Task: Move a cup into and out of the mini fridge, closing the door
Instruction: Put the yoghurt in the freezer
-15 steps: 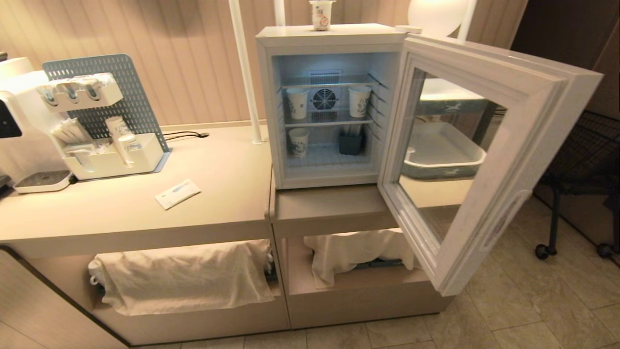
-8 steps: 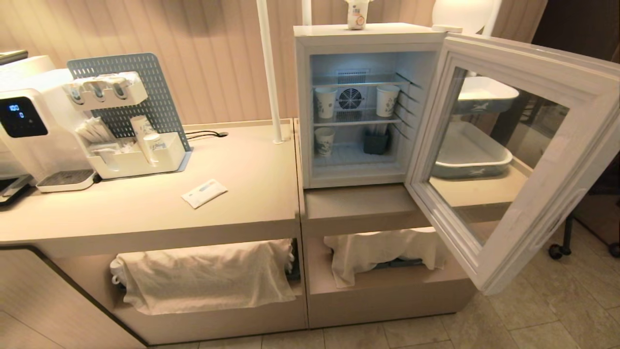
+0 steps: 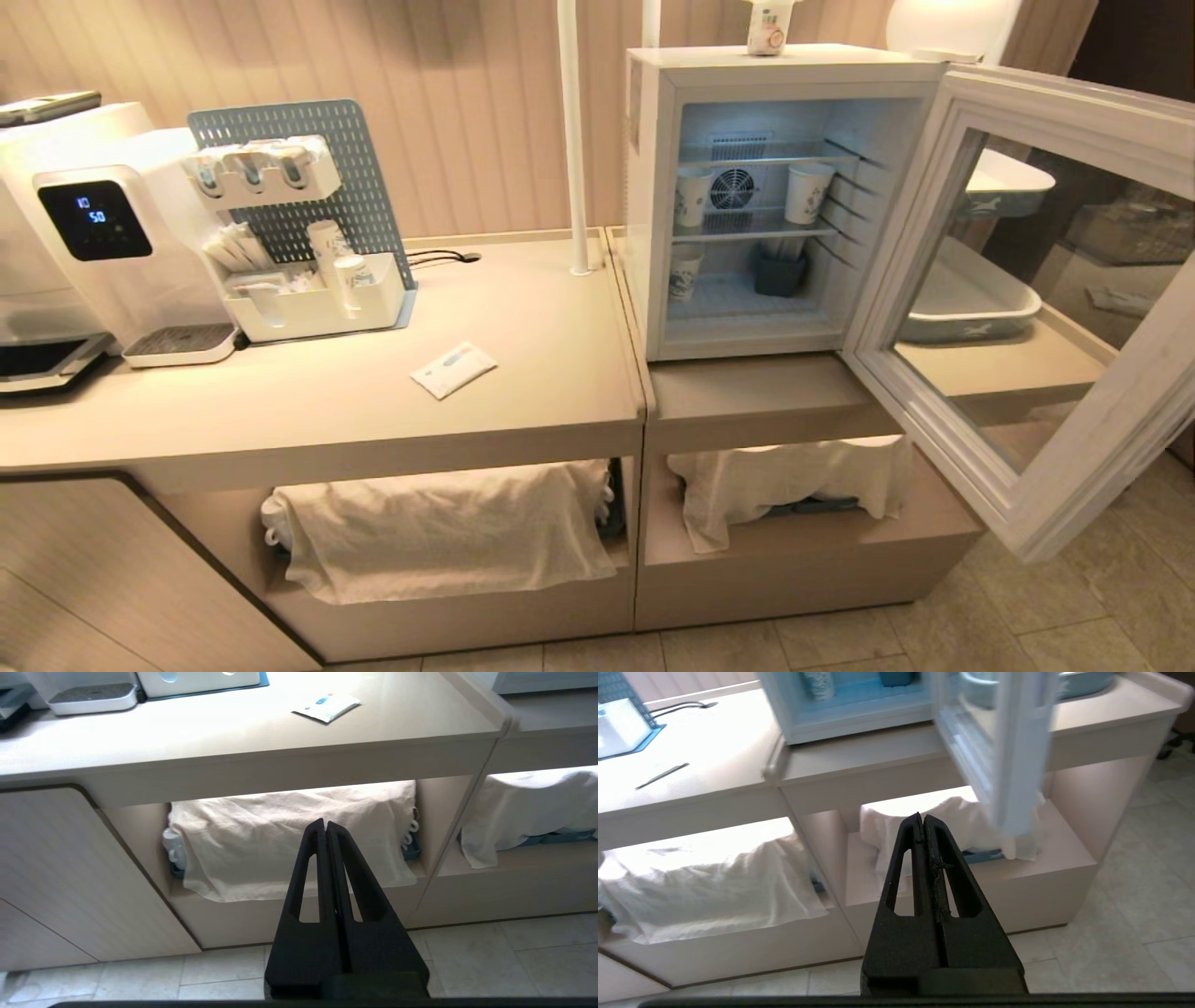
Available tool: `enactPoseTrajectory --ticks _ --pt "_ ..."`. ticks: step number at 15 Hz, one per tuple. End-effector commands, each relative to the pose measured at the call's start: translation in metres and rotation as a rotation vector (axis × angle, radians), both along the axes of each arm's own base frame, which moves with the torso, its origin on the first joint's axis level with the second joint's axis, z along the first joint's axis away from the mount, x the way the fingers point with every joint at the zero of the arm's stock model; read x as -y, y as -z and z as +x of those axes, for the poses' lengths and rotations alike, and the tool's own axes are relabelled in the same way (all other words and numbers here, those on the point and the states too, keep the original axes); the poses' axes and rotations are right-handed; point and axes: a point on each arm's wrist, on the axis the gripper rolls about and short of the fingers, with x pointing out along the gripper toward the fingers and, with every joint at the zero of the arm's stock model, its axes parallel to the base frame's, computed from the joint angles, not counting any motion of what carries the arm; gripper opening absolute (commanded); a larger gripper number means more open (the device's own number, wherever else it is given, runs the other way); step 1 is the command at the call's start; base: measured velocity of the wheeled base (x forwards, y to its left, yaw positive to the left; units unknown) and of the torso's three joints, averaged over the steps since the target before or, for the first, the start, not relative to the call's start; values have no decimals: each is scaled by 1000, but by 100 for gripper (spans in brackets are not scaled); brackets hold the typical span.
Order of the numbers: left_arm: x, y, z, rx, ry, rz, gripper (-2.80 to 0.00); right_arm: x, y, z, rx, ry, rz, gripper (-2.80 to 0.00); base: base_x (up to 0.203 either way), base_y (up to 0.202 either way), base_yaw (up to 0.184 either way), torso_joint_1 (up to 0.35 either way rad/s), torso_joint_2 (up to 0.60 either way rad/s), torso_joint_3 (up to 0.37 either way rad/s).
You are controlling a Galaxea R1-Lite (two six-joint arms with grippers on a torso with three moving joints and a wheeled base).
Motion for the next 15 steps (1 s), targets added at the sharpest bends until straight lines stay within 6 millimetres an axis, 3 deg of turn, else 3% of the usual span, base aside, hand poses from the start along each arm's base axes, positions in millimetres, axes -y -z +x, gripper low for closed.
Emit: enactPoseTrajectory --ticks 1,6,12,15 --pt "0 0 0 -2 0 -1 -280 0 0 0 1 0 0 -280 0 186 -2 6 -2 3" --pt "0 0 0 -3 1 -1 -280 0 0 0 1 0 0 -280 0 150 -1 8 0 4" --pt "0 0 0 0 1 4 -280 0 0 0 1 0 0 -280 11 0 0 0 0 0" --pt "0 0 0 0 1 3 -280 0 0 0 1 0 0 -280 174 0 -2 7 1 1"
